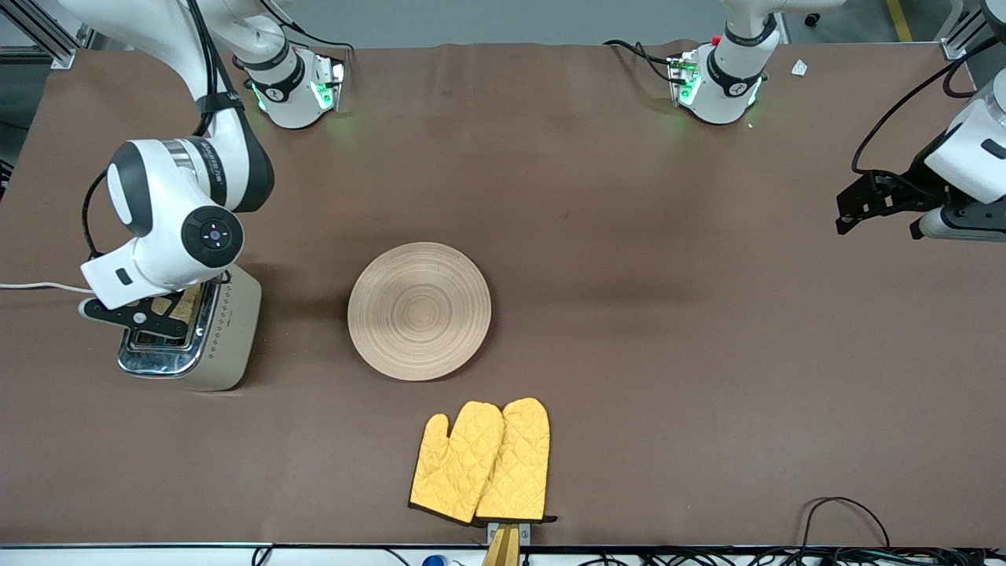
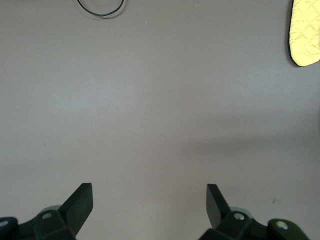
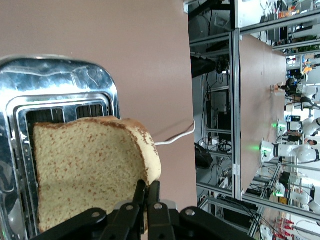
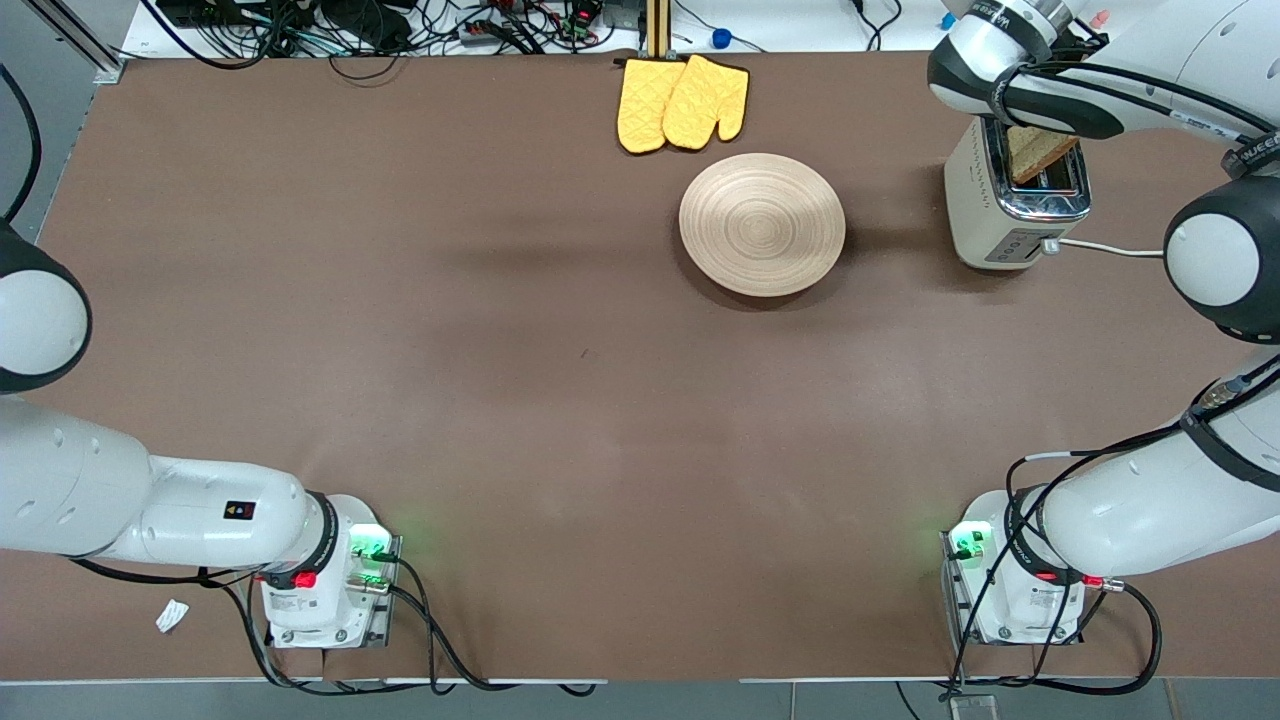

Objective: Move plate and put bread in toaster
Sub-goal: 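Align the bread slice with the toaster slot using the right gripper, then lower the bread into the toaster slot and open the right gripper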

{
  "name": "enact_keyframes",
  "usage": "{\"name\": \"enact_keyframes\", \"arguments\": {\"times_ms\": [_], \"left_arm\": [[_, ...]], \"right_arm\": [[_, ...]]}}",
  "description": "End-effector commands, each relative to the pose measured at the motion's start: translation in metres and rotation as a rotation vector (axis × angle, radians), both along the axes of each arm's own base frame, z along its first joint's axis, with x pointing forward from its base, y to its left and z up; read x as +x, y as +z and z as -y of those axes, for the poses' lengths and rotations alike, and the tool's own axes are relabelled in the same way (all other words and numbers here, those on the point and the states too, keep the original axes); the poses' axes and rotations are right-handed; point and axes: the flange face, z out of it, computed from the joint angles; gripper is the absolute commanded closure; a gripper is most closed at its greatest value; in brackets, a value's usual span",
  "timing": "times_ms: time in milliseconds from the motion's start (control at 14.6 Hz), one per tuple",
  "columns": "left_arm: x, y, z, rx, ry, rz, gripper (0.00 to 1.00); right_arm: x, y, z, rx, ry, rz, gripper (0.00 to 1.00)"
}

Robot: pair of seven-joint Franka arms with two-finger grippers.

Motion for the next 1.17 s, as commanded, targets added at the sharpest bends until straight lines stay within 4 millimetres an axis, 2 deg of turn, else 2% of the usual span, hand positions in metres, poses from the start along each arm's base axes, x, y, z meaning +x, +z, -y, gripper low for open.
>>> {"name": "enact_keyframes", "arguments": {"times_ms": [0, 275, 962, 1099], "left_arm": [[0.001, 0.005, 0.001, 0.011, 0.016, 0.005, 0.00], [0.001, 0.005, 0.001, 0.011, 0.016, 0.005, 0.00], [0.001, 0.005, 0.001, 0.010, 0.017, 0.005, 0.00], [0.001, 0.005, 0.001, 0.011, 0.017, 0.005, 0.00]], "right_arm": [[-0.002, 0.001, 0.004, -0.017, 0.018, 0.031, 1.00], [0.001, 0.000, 0.008, -0.017, 0.021, 0.047, 1.00], [0.000, -0.056, -0.013, -0.017, -0.048, 0.060, 0.99], [-0.001, -0.060, -0.013, -0.003, -0.059, 0.051, 0.99]]}}
